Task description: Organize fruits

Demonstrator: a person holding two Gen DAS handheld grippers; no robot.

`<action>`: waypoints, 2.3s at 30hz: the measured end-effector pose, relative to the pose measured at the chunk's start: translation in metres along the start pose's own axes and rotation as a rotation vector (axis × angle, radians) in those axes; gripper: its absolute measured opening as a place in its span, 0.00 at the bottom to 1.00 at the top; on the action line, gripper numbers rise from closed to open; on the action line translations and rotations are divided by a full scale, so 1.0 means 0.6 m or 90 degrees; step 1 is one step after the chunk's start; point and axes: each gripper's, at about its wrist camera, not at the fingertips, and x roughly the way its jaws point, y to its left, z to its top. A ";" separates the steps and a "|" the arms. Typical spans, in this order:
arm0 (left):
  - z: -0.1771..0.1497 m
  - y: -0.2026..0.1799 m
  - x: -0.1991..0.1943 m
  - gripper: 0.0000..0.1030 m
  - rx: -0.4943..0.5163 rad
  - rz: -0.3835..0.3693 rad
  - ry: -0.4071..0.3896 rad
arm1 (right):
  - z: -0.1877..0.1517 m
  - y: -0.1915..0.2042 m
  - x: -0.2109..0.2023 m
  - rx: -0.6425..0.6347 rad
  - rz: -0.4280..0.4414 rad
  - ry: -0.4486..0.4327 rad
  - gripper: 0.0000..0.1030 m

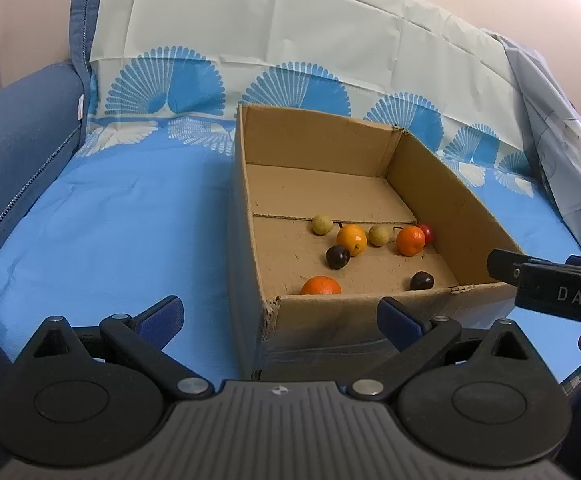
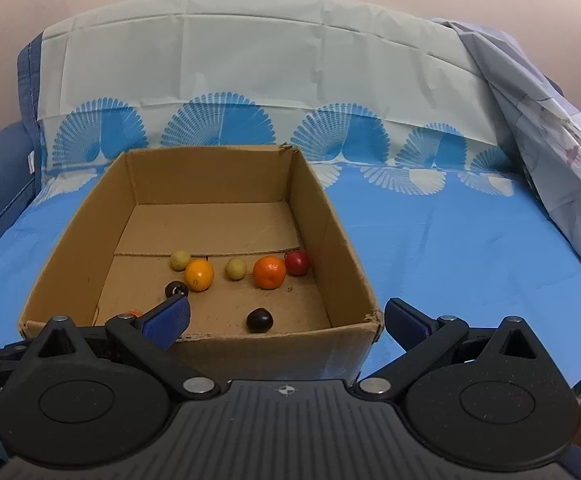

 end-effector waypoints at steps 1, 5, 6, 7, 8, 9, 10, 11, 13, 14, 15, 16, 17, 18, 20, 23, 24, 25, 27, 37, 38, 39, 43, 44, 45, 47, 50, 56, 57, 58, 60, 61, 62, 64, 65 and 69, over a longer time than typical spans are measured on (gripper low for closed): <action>0.000 -0.001 0.002 1.00 0.000 -0.001 0.001 | 0.000 0.000 0.002 -0.003 0.000 0.001 0.99; -0.001 -0.007 0.004 1.00 0.007 -0.003 -0.001 | 0.000 0.001 0.007 -0.011 -0.001 0.005 0.99; -0.001 -0.008 0.005 1.00 0.010 -0.003 -0.002 | 0.000 0.000 0.008 -0.011 -0.001 0.006 0.99; -0.002 -0.011 0.007 1.00 0.012 -0.003 -0.001 | 0.000 -0.001 0.008 -0.012 -0.001 0.007 0.99; -0.002 -0.012 0.007 1.00 0.012 -0.004 -0.001 | 0.000 -0.001 0.008 -0.012 -0.001 0.007 0.99; -0.002 -0.013 0.008 1.00 0.013 -0.005 -0.001 | 0.000 -0.001 0.009 -0.013 -0.002 0.007 0.99; -0.002 -0.013 0.008 1.00 0.013 -0.005 -0.002 | -0.001 -0.001 0.009 -0.013 -0.002 0.007 0.99; -0.002 -0.013 0.008 1.00 0.013 -0.005 -0.002 | -0.001 -0.001 0.009 -0.013 -0.001 0.007 0.99; -0.002 -0.014 0.008 1.00 0.013 -0.005 -0.003 | -0.001 -0.001 0.009 -0.014 -0.001 0.007 0.99; -0.002 -0.014 0.008 1.00 0.013 -0.005 -0.003 | -0.002 -0.001 0.009 -0.015 -0.001 0.007 0.99; -0.002 -0.014 0.008 1.00 0.014 -0.005 -0.002 | -0.002 0.000 0.009 -0.016 -0.001 0.006 0.99; -0.002 -0.014 0.008 1.00 0.014 -0.004 -0.002 | -0.002 0.000 0.009 -0.018 -0.001 0.006 0.99; -0.002 -0.014 0.008 1.00 0.015 -0.004 -0.001 | -0.002 0.002 0.008 -0.020 -0.001 0.006 0.99; -0.002 -0.015 0.008 1.00 0.015 -0.004 -0.001 | -0.002 0.002 0.009 -0.022 -0.001 0.006 0.99; -0.003 -0.015 0.008 1.00 0.015 -0.004 -0.001 | -0.002 0.002 0.009 -0.025 0.000 0.006 0.99; -0.003 -0.015 0.008 1.00 0.015 -0.004 -0.001 | -0.003 0.004 0.008 -0.027 0.001 0.005 0.99; -0.003 -0.015 0.008 1.00 0.015 -0.004 -0.001 | -0.003 0.004 0.007 -0.028 0.001 0.004 0.99; -0.003 -0.015 0.008 1.00 0.015 -0.004 -0.001 | -0.004 0.006 0.007 -0.029 0.000 0.004 0.99; -0.003 -0.016 0.008 1.00 0.016 -0.004 0.000 | -0.004 0.006 0.007 -0.032 -0.001 0.004 0.99; -0.005 -0.018 0.008 1.00 0.020 -0.006 -0.001 | -0.005 0.013 0.006 -0.043 -0.003 0.003 0.99; -0.005 -0.018 0.008 1.00 0.020 -0.006 0.000 | -0.005 0.013 0.007 -0.043 -0.003 0.004 0.99; -0.005 -0.018 0.008 1.00 0.020 -0.006 -0.001 | -0.005 0.013 0.007 -0.042 -0.003 0.004 0.99; -0.006 -0.019 0.009 1.00 0.021 -0.006 -0.002 | -0.006 0.013 0.007 -0.043 -0.002 0.004 0.99; -0.007 -0.019 0.008 1.00 0.021 -0.005 -0.002 | -0.006 0.013 0.007 -0.042 -0.002 0.004 0.99; -0.007 -0.020 0.008 1.00 0.022 -0.005 -0.002 | -0.006 0.013 0.008 -0.043 -0.002 0.005 0.99; -0.007 -0.019 0.009 1.00 0.022 -0.005 -0.002 | -0.006 0.013 0.008 -0.042 -0.002 0.005 0.99; -0.007 -0.019 0.009 1.00 0.022 -0.005 -0.002 | -0.007 0.013 0.009 -0.044 -0.003 0.005 0.99; -0.008 -0.019 0.009 1.00 0.022 -0.005 -0.001 | -0.009 0.013 0.011 -0.045 -0.003 0.006 0.99; -0.008 -0.018 0.010 1.00 0.022 -0.005 0.000 | -0.009 0.013 0.011 -0.045 -0.003 0.007 0.99; -0.009 -0.018 0.010 1.00 0.022 -0.004 0.000 | -0.009 0.013 0.011 -0.046 -0.004 0.006 0.99; -0.009 -0.018 0.010 1.00 0.022 -0.004 0.000 | -0.010 0.014 0.011 -0.047 -0.004 0.007 0.99; -0.009 -0.018 0.010 1.00 0.022 -0.005 0.000 | -0.011 0.015 0.012 -0.047 -0.004 0.007 0.99; -0.008 -0.018 0.010 1.00 0.022 -0.005 0.000 | -0.011 0.015 0.012 -0.047 -0.004 0.007 0.99; -0.009 -0.018 0.010 1.00 0.022 -0.005 0.000 | -0.011 0.015 0.012 -0.047 -0.005 0.007 0.99; -0.010 -0.017 0.011 1.00 0.022 -0.004 0.000 | -0.010 0.016 0.012 -0.047 -0.005 0.007 0.99; -0.010 -0.016 0.011 1.00 0.022 -0.005 0.000 | -0.012 0.014 0.014 -0.049 -0.005 0.008 0.99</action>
